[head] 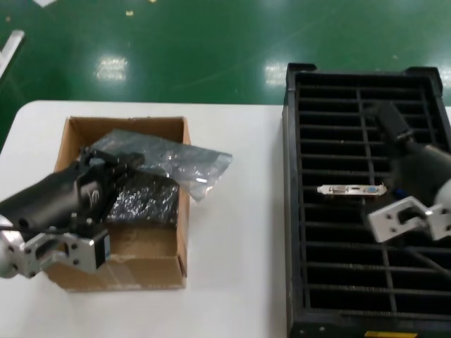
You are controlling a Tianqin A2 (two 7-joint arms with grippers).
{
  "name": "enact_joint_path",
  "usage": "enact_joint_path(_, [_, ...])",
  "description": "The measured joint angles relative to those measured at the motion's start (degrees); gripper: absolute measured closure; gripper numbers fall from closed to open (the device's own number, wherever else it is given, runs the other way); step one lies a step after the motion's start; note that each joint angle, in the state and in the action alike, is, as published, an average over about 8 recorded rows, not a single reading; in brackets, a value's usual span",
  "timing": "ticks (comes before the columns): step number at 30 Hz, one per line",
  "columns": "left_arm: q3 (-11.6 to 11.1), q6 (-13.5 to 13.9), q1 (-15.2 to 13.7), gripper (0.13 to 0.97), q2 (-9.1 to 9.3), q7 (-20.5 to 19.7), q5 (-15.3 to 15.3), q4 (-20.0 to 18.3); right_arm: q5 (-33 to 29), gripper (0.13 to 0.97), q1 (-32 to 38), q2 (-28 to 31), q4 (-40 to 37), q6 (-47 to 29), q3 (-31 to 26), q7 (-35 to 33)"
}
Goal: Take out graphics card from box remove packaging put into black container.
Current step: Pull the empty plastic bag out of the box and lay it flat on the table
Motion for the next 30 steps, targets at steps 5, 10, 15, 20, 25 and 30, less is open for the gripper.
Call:
enact_joint_path(5, [0.0, 0.0, 0.0, 0.959, 0.00, 0.0, 0.0, 0.0, -3.0, 0.129, -1.8, 4.8, 0.3, 8.9, -0.3, -4.2])
enact_joint_path(10, [0.0, 0.0, 0.0, 0.959, 0.00, 0.0, 0.0, 0.0, -8.7, 0.129, -4.2, 6.4, -0.5, 15.7, 3.1, -5.6])
enact_joint_path(15, [0.0, 0.0, 0.0, 0.959, 0.00, 0.0, 0.0, 0.0, -13.6, 0.129, -6.2, 6.0, -2.1, 19.6, 7.2, -5.4])
enact_joint_path(20, [-0.3, 1.5, -0.8, 0.959, 0.89, -2.2, 0.6, -0.7, -14.6, 0.129, -6.7, 5.9, -2.6, 20.3, 8.2, -5.2])
enact_joint_path(25, [-2.9, 8.7, -4.3, 0.959, 5.79, -11.1, 0.5, -1.6, -14.6, 0.129, -6.7, 5.9, -2.6, 20.3, 8.2, -5.2])
enact_joint_path(30, [-8.8, 21.0, -10.0, 0.959, 16.07, -23.8, -0.7, 0.0, -14.6, 0.129, -6.7, 5.9, -2.6, 20.3, 8.2, -5.3])
